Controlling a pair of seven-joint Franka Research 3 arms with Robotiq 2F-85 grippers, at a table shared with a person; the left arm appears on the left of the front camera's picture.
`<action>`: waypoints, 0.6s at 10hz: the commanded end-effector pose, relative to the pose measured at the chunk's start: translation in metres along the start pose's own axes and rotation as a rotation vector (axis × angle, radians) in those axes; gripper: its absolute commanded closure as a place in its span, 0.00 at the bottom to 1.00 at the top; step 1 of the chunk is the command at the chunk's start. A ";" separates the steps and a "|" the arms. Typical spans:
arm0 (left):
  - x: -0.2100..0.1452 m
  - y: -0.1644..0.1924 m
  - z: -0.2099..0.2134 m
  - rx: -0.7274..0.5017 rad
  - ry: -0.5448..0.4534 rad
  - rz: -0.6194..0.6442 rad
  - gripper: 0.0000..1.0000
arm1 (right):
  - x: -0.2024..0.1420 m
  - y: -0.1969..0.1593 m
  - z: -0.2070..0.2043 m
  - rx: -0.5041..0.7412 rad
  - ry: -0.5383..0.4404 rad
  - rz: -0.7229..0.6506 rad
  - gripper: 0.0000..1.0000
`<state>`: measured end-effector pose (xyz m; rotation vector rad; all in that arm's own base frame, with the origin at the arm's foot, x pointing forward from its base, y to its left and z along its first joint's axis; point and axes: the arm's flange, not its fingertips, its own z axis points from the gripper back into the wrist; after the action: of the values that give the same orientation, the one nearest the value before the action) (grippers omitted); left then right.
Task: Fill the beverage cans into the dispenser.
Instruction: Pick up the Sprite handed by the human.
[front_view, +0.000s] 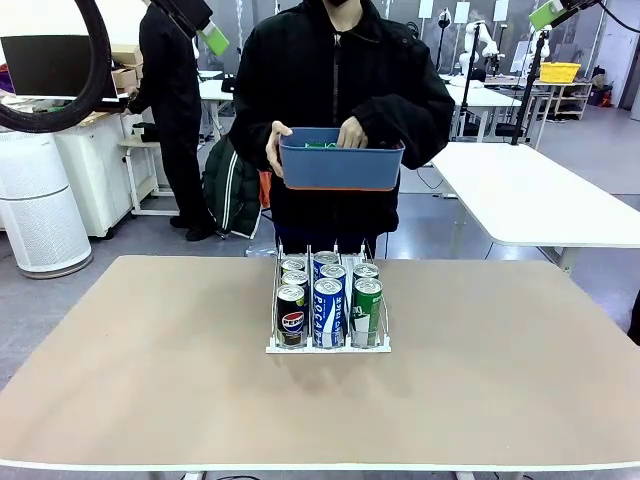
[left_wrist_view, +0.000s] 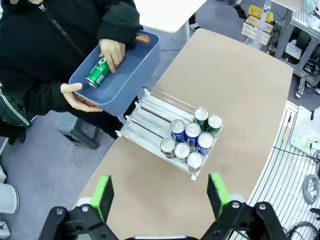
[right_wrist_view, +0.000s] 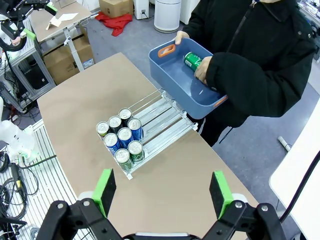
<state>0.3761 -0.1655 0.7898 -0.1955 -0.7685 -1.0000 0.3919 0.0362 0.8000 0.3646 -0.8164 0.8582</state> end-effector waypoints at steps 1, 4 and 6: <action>-0.001 -0.003 0.004 0.034 0.012 0.017 0.00 | 0.000 0.000 0.000 0.001 0.000 -0.002 0.00; 0.001 -0.002 0.003 0.006 -0.002 0.002 0.00 | 0.000 0.000 0.000 0.001 0.000 -0.002 0.00; 0.001 -0.002 0.003 0.006 -0.002 0.002 0.00 | 0.000 0.000 0.000 0.001 0.000 -0.002 0.00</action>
<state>0.3733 -0.1663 0.7921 -0.1774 -0.7711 -0.9988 0.3919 0.0362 0.8000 0.3646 -0.8164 0.8582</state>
